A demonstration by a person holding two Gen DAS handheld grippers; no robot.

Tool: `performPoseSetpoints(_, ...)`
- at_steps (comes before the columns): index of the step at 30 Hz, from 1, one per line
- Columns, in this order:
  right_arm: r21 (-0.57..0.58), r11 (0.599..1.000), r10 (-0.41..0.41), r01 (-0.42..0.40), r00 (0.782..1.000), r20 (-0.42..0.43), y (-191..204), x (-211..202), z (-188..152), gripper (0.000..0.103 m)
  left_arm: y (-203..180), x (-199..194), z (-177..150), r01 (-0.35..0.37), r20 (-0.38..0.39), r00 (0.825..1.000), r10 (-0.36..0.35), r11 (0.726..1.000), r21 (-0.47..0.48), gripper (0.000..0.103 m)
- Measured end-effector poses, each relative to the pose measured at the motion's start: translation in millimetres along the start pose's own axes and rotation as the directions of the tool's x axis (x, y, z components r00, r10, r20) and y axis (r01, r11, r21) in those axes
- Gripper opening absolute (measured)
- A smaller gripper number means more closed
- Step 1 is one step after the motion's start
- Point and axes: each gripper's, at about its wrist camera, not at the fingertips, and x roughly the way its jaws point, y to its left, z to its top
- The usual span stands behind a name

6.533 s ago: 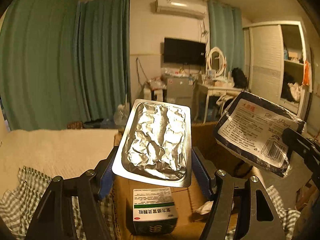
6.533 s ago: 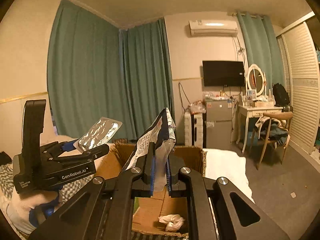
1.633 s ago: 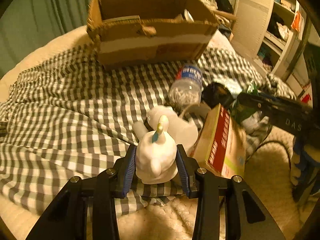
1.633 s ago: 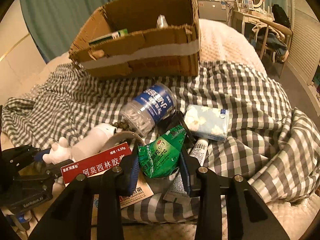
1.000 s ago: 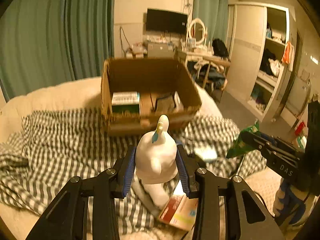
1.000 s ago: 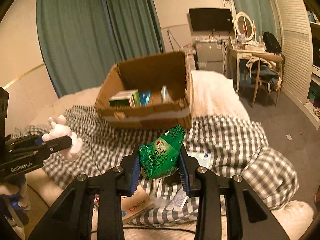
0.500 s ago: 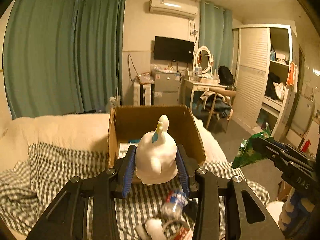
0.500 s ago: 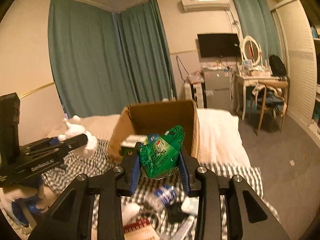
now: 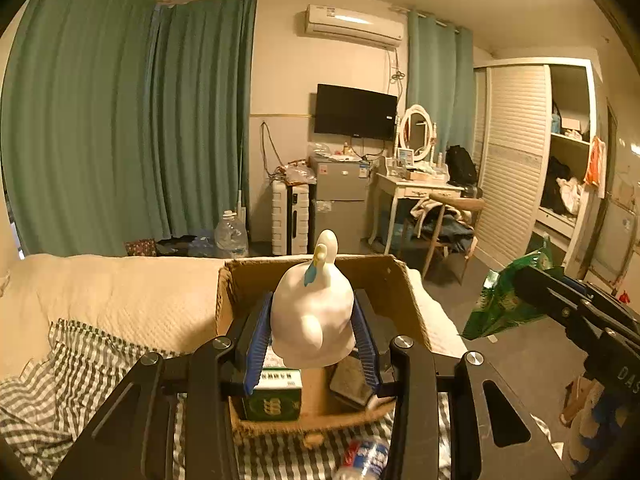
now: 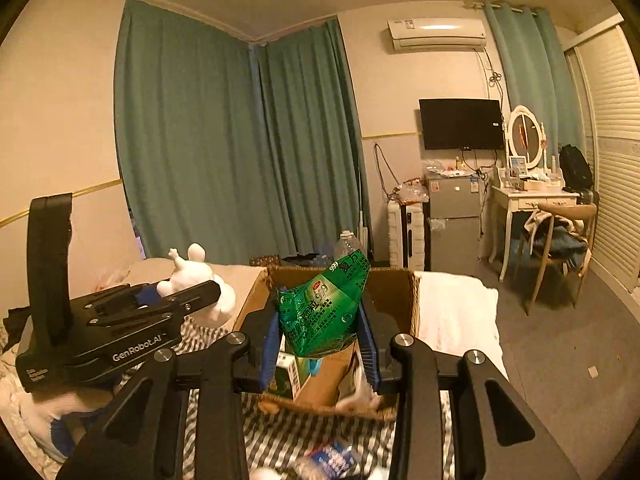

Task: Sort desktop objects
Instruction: 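Carry the duck toy and green bag over the cardboard box with both tools, then open both tools to drop the duck toy and green bag into the box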

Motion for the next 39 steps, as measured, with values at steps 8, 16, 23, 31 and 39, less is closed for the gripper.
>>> performPoseSetpoints(8, 0.007, 1.0, 0.006, -0.006, 1.0, -0.003, -14.7, 41.6, 8.8, 0.033, 11.9, 56.3, 11.6, -0.028, -0.023, 0.999, 0.028, 1.0, -0.003, 0.04)
performPoseSetpoints(16, 0.035, 0.999, 0.018, -0.015, 0.996, -0.085, -34.4, 103.9, -5.9, 0.033, 13.5, 122.1, -1.6, -0.032, -0.108, 0.994, 0.031, 0.999, -0.003, 0.04)
performPoseSetpoints(23, 0.056, 0.998, 0.029, -0.019, 0.982, -0.185, -51.3, 163.1, -37.9, 0.033, 19.7, 170.9, -22.1, -0.053, -0.197, 0.979, 0.05, 0.999, -0.011, 0.04)
performPoseSetpoints(31, 0.07, 0.997, 0.03, -0.012, 0.965, -0.259, -62.2, 205.8, -62.8, 0.039, 26.0, 198.0, -41.9, -0.088, -0.275, 0.958, 0.081, 0.996, -0.013, 0.042)
performPoseSetpoints(39, 0.055, 0.998, -0.001, 0.015, 0.971, -0.239, -62.0, 197.9, -56.4, 0.056, 29.0, 174.2, -30.0, -0.099, -0.238, 0.967, 0.088, 0.995, -0.032, 0.067)
